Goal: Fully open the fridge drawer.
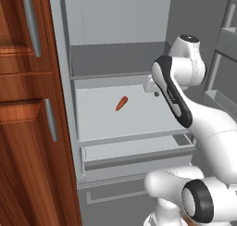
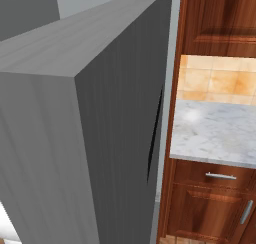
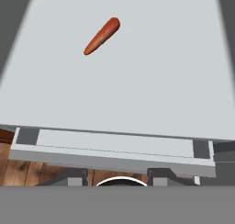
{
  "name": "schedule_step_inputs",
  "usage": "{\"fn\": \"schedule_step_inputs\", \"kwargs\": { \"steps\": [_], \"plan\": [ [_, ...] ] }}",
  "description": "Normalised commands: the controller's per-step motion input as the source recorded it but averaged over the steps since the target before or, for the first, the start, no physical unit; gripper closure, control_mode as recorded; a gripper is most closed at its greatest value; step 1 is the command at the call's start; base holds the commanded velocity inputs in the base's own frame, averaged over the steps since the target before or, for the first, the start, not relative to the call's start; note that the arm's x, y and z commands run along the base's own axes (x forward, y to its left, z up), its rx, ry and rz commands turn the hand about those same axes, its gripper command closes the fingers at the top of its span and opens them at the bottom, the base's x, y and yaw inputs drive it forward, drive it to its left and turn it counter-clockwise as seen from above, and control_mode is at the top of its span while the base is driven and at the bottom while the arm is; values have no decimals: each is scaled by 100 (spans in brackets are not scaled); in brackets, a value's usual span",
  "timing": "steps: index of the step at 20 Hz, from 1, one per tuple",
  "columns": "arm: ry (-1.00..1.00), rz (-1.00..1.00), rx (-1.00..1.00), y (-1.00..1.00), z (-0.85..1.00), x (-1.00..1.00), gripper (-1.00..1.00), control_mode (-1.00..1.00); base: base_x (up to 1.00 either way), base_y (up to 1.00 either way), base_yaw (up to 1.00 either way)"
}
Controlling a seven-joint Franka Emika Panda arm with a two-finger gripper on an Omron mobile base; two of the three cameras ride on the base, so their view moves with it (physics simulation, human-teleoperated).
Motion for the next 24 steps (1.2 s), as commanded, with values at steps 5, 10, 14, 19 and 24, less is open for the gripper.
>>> {"fn": "schedule_step_inputs", "kwargs": {
  "steps": [5,10,14,19,24],
  "plan": [
    [1,0,0,0,-1,-11,-100,-100,0,0,0],
    [0,0,0,0,-6,-50,-100,-100,0,0,0],
    [0,0,0,0,-5,-66,-100,-100,0,0,0],
    [0,0,0,0,-1,-50,-100,-100,0,0,0],
    [0,0,0,0,0,0,-100,-100,0,0,0]
  ]
}}
